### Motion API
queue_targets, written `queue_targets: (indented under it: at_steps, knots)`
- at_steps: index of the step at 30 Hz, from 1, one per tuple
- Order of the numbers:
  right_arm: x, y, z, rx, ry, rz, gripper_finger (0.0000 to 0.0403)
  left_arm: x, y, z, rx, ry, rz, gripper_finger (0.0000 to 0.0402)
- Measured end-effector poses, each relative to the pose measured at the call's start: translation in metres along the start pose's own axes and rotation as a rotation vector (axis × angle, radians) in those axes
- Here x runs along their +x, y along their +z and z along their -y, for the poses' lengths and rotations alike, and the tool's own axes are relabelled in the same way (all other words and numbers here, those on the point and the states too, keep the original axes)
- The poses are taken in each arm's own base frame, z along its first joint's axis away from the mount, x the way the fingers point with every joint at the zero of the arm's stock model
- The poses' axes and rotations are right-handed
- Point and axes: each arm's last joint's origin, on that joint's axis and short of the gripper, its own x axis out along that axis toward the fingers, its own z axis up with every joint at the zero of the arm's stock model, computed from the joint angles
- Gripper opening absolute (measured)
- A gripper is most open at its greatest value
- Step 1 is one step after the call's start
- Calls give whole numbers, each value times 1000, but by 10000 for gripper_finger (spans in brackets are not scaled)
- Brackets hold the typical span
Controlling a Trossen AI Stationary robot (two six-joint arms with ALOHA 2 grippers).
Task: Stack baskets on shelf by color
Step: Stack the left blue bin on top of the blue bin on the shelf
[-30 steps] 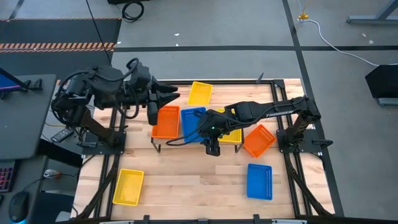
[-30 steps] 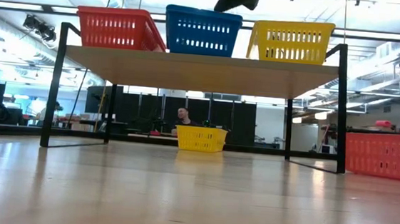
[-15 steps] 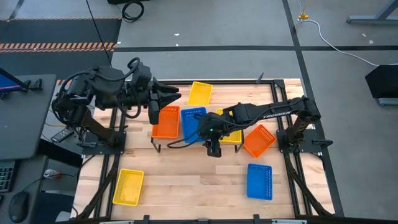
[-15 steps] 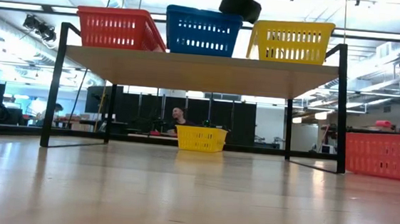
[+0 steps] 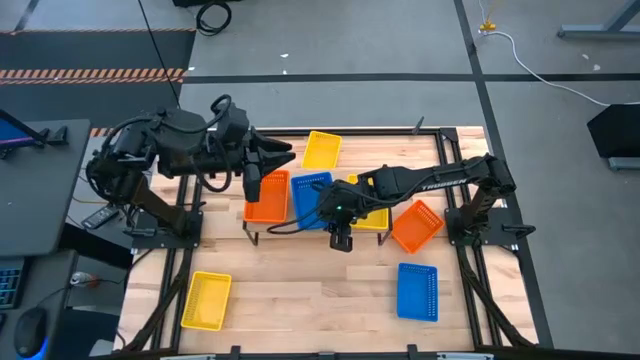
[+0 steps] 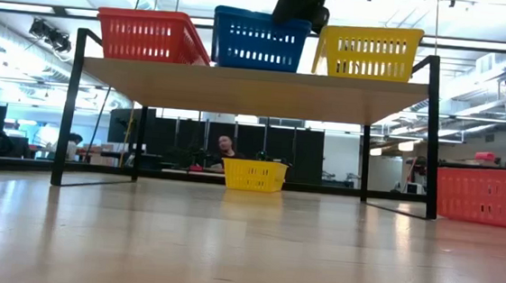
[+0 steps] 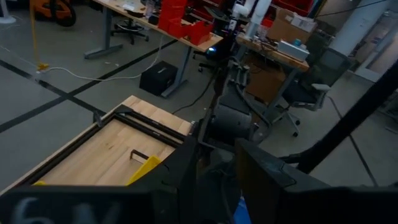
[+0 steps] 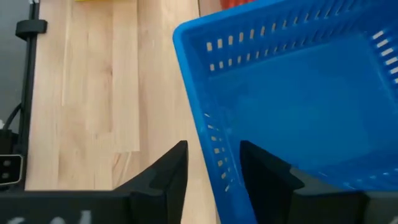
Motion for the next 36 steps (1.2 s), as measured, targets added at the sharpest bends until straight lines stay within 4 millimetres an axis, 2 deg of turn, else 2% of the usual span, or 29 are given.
queue_targets:
  at_steps: [20,24,30,36]
  knots:
    - [0,3,-1,53,8,36,25,0,0,0,2,-14,-5,117]
    - [0,3,-1,52,9,36,21,-1,0,0,2,-14,-5,117]
    - [0,3,-1,5,10,34,38,-1,0,0,3,-14,-5,117]
    - [0,2,-1,-38,32,22,25,-1,0,0,6,-14,-5,117]
